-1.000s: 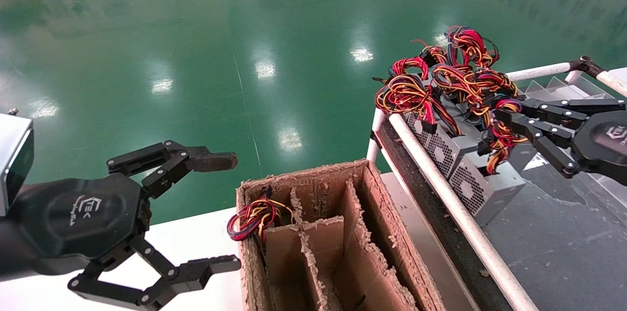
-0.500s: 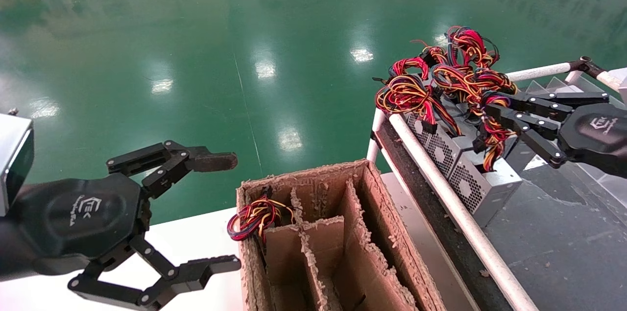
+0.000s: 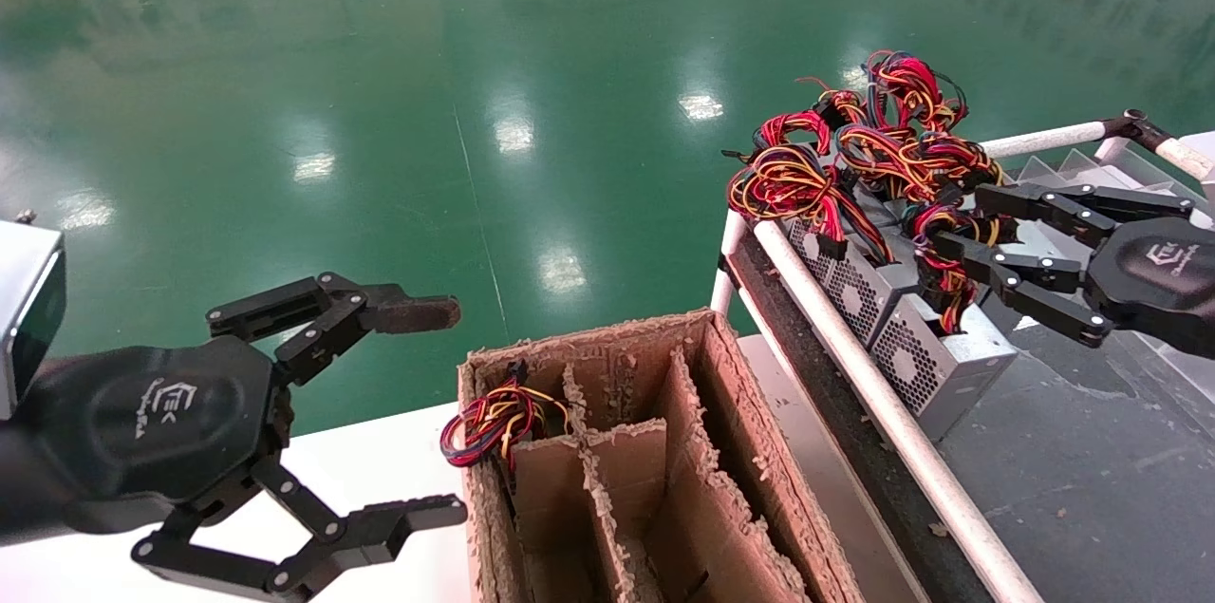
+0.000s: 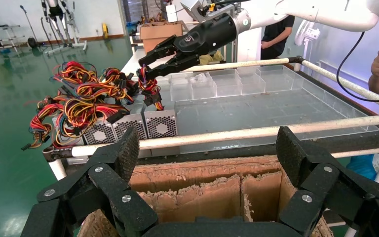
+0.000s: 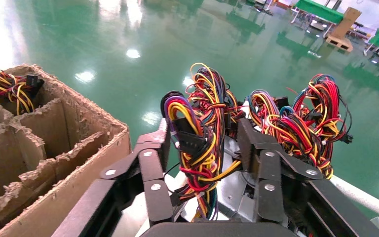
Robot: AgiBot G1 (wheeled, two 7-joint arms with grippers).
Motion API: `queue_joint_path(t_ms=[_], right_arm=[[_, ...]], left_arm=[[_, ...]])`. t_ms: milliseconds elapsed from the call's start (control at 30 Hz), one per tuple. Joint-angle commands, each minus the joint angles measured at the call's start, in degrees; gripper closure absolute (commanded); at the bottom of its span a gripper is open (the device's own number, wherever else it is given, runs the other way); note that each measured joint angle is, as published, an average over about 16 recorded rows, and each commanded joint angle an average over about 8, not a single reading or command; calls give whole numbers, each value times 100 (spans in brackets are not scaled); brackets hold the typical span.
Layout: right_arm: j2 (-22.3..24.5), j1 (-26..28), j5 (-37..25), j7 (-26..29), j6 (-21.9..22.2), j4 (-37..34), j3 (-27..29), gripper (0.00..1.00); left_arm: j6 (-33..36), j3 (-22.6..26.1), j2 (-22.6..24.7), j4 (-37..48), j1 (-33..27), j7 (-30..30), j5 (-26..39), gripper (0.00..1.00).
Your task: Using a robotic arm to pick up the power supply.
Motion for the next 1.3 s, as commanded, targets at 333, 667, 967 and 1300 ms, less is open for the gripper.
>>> queue_joint_path(t_ms=[333,667,967,1300], right_arm=[[176,39,-49,410,-22,113,-80,0],[239,-13,274,223,-21,288,164,0],[120,-59,512,136,-194,305,279,0],[-70,-33,541,261,-637,407,302,0]], left_arm=[[0,0,0,0,0,0,0,0],[0,1,0,0,0,0,-1,0],[-2,0,-1,2,1,1,-3,0],[-1,1,-1,2,1,1,-3,0]])
